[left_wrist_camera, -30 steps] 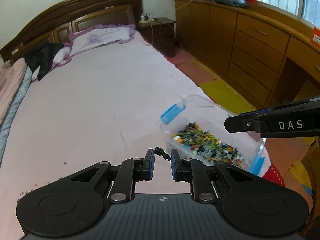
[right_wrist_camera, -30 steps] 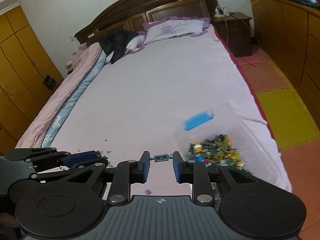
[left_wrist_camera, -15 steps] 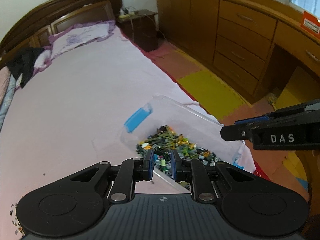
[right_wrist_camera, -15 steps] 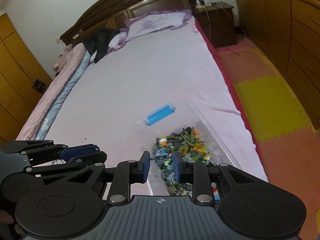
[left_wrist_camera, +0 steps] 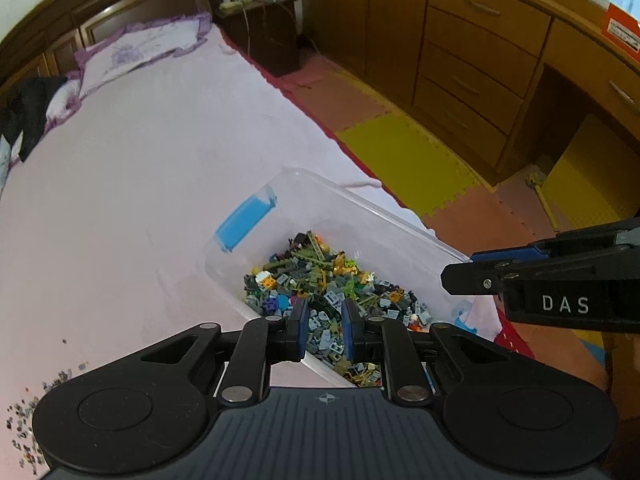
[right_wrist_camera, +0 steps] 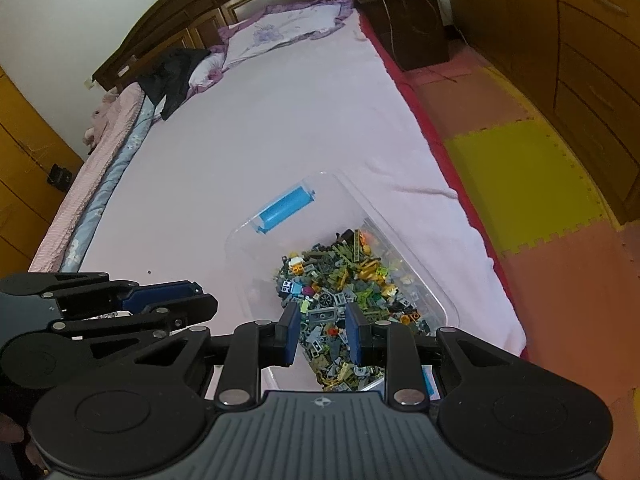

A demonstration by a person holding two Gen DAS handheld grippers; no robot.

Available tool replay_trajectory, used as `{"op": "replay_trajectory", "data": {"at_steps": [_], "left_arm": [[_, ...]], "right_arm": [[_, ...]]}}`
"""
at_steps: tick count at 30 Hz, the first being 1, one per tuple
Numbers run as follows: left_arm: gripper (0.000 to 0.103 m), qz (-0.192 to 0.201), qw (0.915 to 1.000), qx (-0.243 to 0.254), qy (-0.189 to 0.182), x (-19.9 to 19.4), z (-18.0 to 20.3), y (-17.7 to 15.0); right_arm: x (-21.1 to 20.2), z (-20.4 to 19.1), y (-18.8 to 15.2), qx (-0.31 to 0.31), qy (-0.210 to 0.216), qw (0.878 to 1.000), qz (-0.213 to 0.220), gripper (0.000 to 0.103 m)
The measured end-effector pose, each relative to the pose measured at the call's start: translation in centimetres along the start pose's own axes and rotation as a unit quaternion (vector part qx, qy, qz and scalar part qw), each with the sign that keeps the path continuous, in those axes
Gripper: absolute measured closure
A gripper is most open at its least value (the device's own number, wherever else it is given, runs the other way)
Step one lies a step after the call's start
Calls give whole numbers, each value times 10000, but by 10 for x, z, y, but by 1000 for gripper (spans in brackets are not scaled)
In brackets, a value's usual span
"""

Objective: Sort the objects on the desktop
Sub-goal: 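Carry the dark green brick and grey plate over to the clear box, then lower both grippers into the box and open them to release the bricks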

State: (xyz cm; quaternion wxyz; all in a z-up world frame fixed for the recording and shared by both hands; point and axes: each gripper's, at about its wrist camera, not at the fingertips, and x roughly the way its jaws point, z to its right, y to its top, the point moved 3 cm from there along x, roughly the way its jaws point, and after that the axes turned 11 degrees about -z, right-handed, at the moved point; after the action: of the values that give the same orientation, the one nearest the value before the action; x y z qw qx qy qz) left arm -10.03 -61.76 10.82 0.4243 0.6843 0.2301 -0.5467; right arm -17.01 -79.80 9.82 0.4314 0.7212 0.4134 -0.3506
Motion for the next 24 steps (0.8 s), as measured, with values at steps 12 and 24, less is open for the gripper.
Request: {"op": "replay_trajectory", "data": {"at_steps": [12, 24], "left_arm": [[84, -69, 10000, -37, -21, 2, 2, 8], [84, -192, 9998, -1, -32, 12, 8, 13]], "right_arm": [[4, 4, 4, 33, 2, 9999, -95, 77], [13, 4, 8, 39, 12, 9998, -204, 77]]}}
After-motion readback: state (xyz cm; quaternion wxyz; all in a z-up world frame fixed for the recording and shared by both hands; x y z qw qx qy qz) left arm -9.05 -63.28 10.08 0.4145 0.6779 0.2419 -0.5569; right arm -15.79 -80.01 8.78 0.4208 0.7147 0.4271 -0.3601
